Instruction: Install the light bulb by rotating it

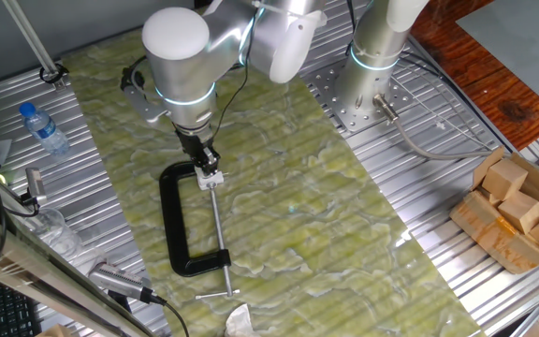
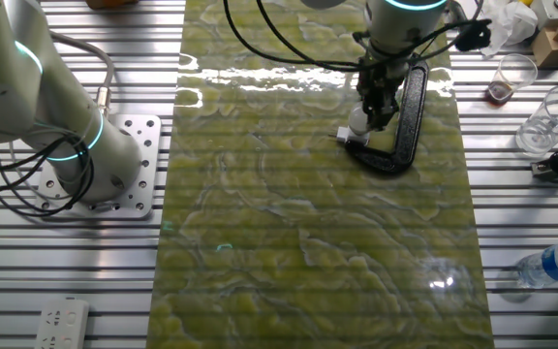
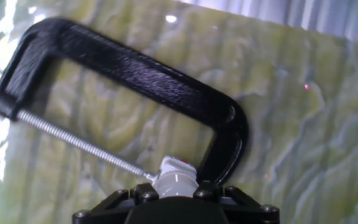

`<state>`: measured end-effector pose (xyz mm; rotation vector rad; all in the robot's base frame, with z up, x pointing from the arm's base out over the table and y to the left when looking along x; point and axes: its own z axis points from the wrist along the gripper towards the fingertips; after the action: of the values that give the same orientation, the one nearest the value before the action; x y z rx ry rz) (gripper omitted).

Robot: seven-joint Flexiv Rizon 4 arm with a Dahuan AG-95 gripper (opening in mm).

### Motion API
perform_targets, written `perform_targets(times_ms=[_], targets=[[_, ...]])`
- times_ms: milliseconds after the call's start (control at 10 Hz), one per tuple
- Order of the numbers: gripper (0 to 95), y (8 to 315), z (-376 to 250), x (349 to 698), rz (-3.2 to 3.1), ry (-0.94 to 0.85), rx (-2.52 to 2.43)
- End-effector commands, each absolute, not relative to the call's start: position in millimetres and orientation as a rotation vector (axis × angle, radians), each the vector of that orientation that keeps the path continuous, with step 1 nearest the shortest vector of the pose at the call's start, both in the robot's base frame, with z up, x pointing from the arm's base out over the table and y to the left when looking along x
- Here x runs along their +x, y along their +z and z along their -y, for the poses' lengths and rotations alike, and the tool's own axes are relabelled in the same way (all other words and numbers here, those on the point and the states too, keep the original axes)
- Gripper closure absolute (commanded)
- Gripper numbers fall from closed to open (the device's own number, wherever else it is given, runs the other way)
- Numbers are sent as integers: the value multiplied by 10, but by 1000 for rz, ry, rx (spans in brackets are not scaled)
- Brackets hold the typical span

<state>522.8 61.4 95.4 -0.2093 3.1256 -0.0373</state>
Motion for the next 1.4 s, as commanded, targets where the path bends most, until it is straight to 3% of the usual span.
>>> perform_targets(times_ms=[100, 400, 1100, 1400], targets=[[950, 971, -610, 5213, -3127, -28, -179], [380, 957, -609, 5212, -3113, -25, -298], [380, 967, -607, 5213, -2786, -14, -1421], [380, 967, -606, 5212, -2684, 9, -1601]])
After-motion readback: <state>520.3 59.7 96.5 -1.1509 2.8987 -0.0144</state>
